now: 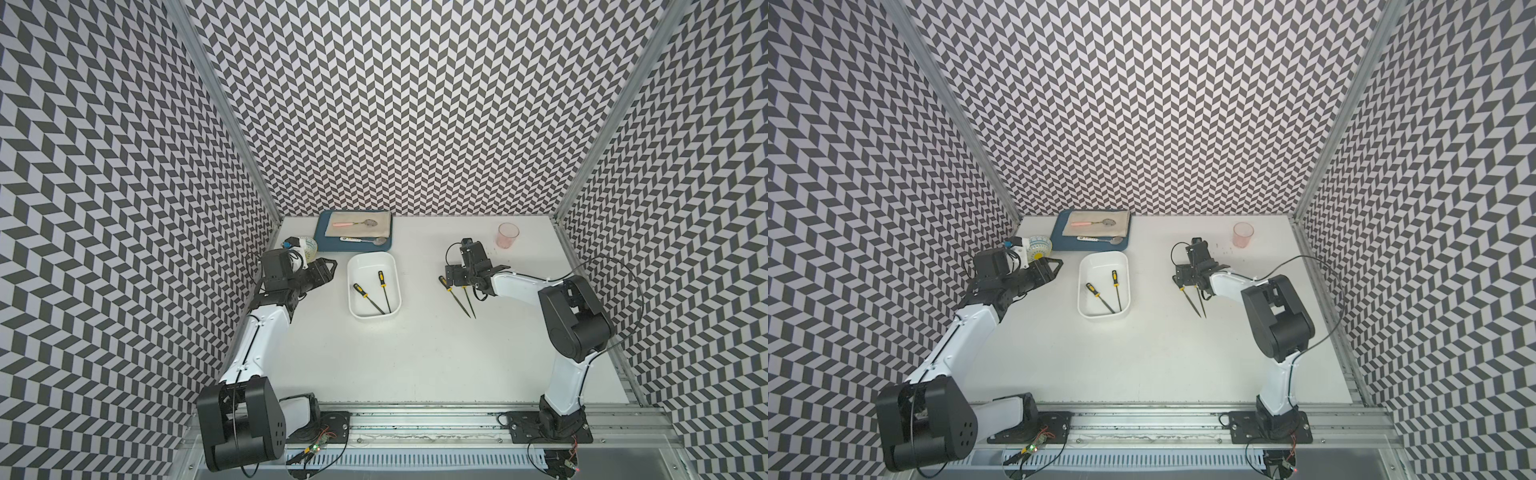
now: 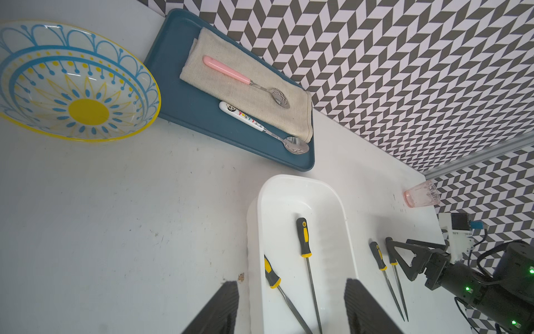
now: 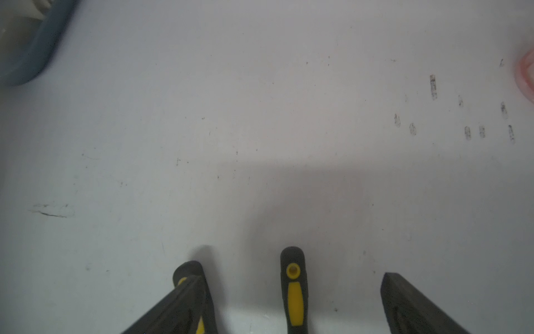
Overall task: Take the file tool out of the storage box
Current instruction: Place the file tool at the center of the board, then adjust the file tool at the center of the board.
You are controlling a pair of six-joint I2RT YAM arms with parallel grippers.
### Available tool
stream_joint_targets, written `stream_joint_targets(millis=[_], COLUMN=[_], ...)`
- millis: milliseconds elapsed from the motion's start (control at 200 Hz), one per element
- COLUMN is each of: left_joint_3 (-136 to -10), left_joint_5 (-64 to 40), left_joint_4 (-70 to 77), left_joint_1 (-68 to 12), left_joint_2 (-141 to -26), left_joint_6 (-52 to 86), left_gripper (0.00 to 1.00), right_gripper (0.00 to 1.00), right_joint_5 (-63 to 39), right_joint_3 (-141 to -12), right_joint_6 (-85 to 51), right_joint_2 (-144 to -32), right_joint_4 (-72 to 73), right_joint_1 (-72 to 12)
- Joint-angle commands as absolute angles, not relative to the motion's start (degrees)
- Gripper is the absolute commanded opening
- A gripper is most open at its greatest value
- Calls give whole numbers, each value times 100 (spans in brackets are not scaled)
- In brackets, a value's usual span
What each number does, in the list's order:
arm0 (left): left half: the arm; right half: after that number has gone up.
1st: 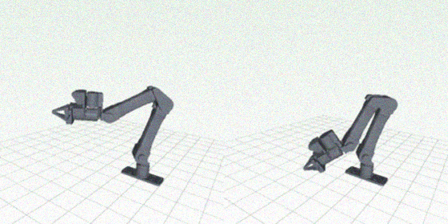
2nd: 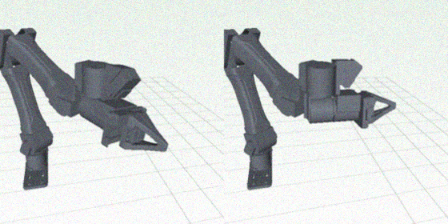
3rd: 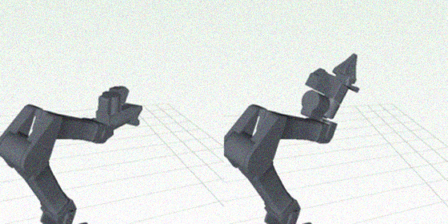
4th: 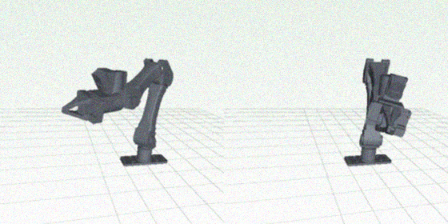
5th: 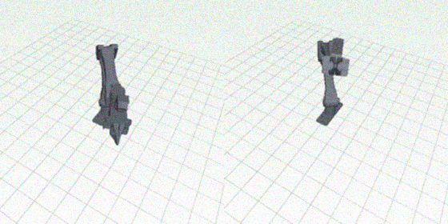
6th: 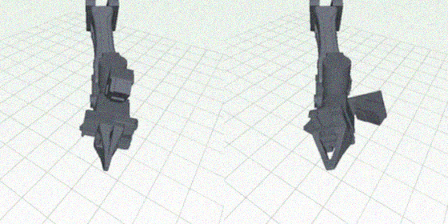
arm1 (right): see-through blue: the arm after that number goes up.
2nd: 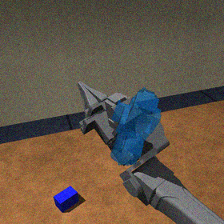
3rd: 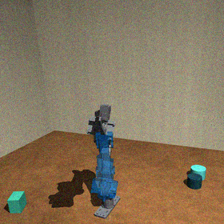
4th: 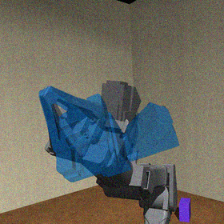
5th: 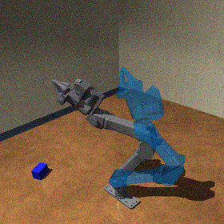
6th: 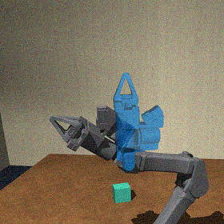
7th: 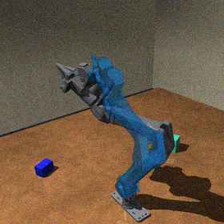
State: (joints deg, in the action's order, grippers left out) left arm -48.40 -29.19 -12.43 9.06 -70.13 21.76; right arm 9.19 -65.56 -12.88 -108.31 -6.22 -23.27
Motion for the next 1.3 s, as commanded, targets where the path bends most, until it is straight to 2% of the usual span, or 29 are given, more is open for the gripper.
stream_joint_targets(millis=[0,160,235,270,290,340,376,401,466,806,1297], left_joint_3=[-4834,-4830,-4824,-4825,-4837,-4843,-4837,-4835,-4832,-4825,-4843], left_joint_5=[-2874,-2883,-2883,-2883,-2883,-2882,-2874,-2874,-2866,-2840,-2856], left_joint_4=[-1161,-1163,-1153,-1154,-1152,-1157,-1162,-1168,-1166,-1173,-1176], left_joint_1=[932,926,929,926,931,923,925,929,926,927,920], left_joint_2=[-6899,-6911,-6898,-6906,-6908,-6909,-6908,-6904,-6908,-6926,-6946], left_joint_6=[2127,2127,2126,2127,2135,2126,2127,2131,2135,2127,2127], left_gripper=[63,63,63,63,63,63,63,63,63,63,63], right_gripper=[100,100,87,77,67,35,19,11,0,0,0], right_joint_5=[1007,986,639,537,516,455,402,360,193,-58,425], right_joint_3=[-6713,-6699,-6619,-6600,-6601,-6584,-6570,-6558,-6577,-6979,-7082], right_joint_6=[-1213,-1092,-941,-922,-928,-926,-923,-932,-941,-1214,-1272], right_joint_2=[-10522,-10150,-9954,-9902,-9890,-9885,-9894,-9915,-10009,-10776,-11276], right_joint_4=[-636,-718,-684,-702,-734,-776,-781,-771,-763,-841,-1020], right_joint_1=[-2279,-2293,-2342,-2388,-2433,-2527,-2602,-2666,-2844,-3223,-3263])
